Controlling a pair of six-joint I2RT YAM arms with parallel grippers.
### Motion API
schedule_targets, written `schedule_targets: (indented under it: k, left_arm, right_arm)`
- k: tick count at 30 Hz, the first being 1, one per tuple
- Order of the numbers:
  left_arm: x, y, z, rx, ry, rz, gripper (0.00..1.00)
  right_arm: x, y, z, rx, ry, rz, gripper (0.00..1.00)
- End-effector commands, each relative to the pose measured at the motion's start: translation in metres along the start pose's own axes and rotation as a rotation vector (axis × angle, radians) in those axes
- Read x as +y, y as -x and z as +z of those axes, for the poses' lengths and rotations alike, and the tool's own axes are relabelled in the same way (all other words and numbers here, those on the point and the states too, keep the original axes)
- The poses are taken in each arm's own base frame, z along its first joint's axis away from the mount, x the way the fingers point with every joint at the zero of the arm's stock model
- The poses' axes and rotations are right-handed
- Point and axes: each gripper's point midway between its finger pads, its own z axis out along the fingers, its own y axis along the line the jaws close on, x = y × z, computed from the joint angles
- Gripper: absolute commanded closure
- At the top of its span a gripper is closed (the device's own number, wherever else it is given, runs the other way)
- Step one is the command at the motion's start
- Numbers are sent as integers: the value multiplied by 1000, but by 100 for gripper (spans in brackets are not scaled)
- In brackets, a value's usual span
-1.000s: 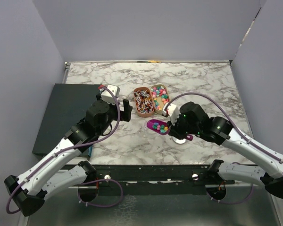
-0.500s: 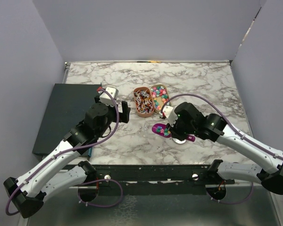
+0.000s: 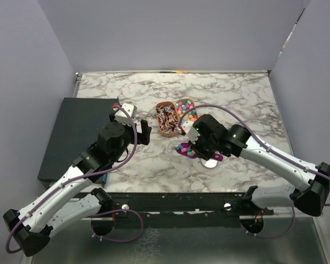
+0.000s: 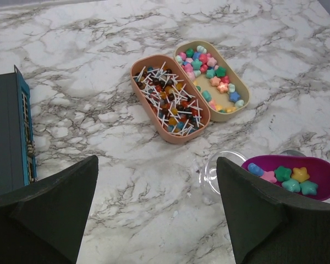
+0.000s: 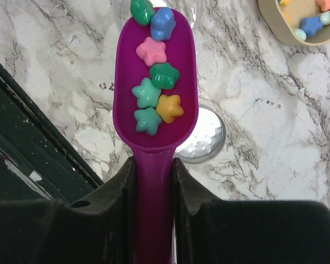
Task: Pack the candies
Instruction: Place the fake candies in the packing bottle.
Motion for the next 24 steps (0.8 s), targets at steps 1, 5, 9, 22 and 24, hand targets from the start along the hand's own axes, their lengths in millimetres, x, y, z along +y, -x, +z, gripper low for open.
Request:
schedule_targets:
  k: [1,5,9,22,24]
  left_arm:
    - [-3,2,-3,-19,-27,-8,11]
    - [-3,3,-6,-27,-31,-7,11]
    - [-2,4,-7,-30,-33,-4,11]
    - [-2,4,-9,-34,-40,12,11]
    - [-2,3,-8,-32,-40,14,11]
  right_arm:
    - [-8,1,-2,56,-29,-28,99]
    - [-10,-2,2,98,-34,-38,99]
    - [-10,-2,5,129,-31,-38,99]
    - [-17,4,1,196,-49,-43,99]
    - [-17,8,-3,179,-47,-40,99]
